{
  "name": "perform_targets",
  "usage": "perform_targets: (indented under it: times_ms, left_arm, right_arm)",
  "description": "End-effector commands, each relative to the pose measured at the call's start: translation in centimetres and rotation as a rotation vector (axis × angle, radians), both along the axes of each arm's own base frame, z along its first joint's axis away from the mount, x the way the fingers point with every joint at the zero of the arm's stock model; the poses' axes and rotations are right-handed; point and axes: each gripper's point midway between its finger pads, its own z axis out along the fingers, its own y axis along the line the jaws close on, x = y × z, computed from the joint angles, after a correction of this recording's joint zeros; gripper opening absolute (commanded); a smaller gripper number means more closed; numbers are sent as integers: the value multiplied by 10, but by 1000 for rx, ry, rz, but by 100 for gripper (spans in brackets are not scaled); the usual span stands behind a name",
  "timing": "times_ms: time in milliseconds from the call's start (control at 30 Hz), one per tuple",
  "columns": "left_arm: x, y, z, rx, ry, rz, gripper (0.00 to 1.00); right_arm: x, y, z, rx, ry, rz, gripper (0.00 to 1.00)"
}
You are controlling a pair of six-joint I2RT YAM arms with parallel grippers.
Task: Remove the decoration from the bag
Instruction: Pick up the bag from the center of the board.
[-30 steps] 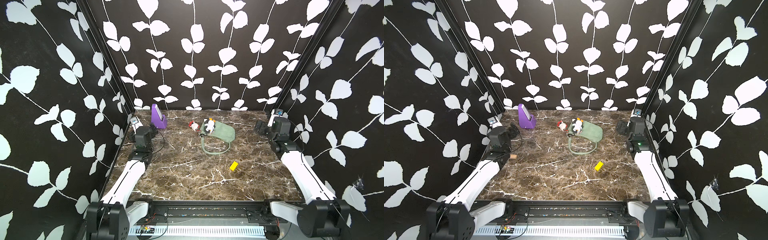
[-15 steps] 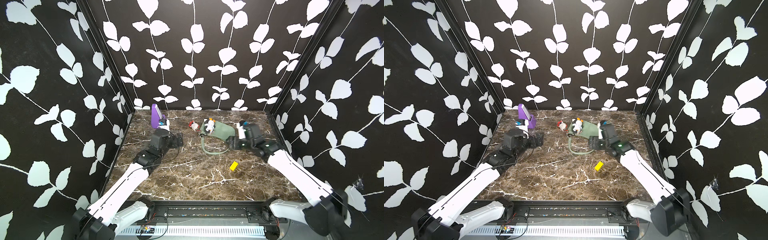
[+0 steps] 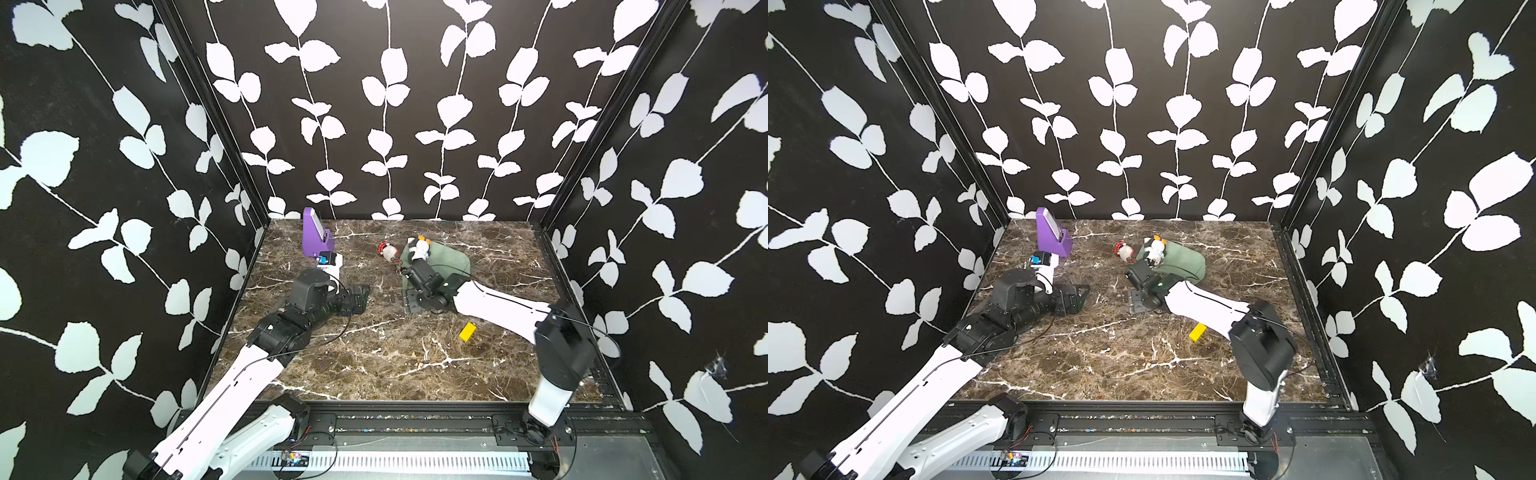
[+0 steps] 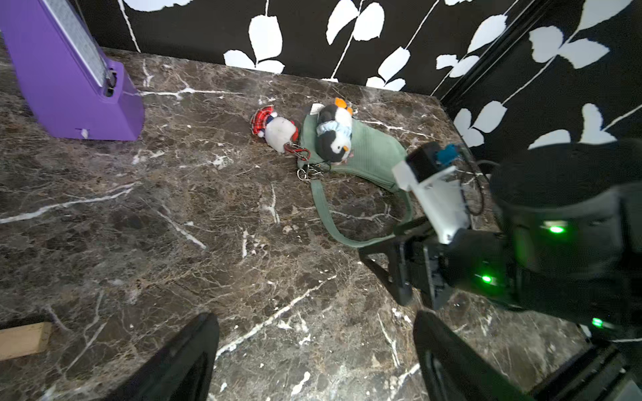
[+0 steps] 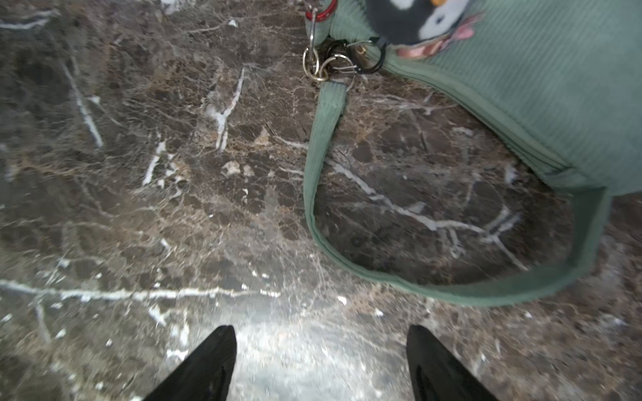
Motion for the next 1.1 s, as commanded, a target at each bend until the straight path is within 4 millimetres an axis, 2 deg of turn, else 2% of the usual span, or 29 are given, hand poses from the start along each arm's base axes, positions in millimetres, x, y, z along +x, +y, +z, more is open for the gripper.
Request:
perform_targets:
  times_ms: [0, 167, 400, 767, 867, 1067]
  left_arm:
    - [-9, -13, 0, -49, 25, -73, 92]
    - [-9, -17, 3, -58, 14, -98, 91]
    - [-6, -18, 4, -57, -3, -95, 92]
    - [-2, -23, 1, -61, 4, -105, 92]
    - [-1, -24, 0, -65, 6, -105, 92]
    - [-2, -25, 1, -71, 6, -112, 92]
  right_arm:
    - [7, 1, 1, -40, -23, -32, 76]
    - [15, -1, -13, -93, -22, -47, 67]
    - [20, 7, -34, -94, 35, -44, 54]
    - [24, 11, -60, -66, 115, -60, 47]
    - [25, 11, -63, -71, 124, -59, 40]
    - [27, 12, -67, -78, 142, -57, 38]
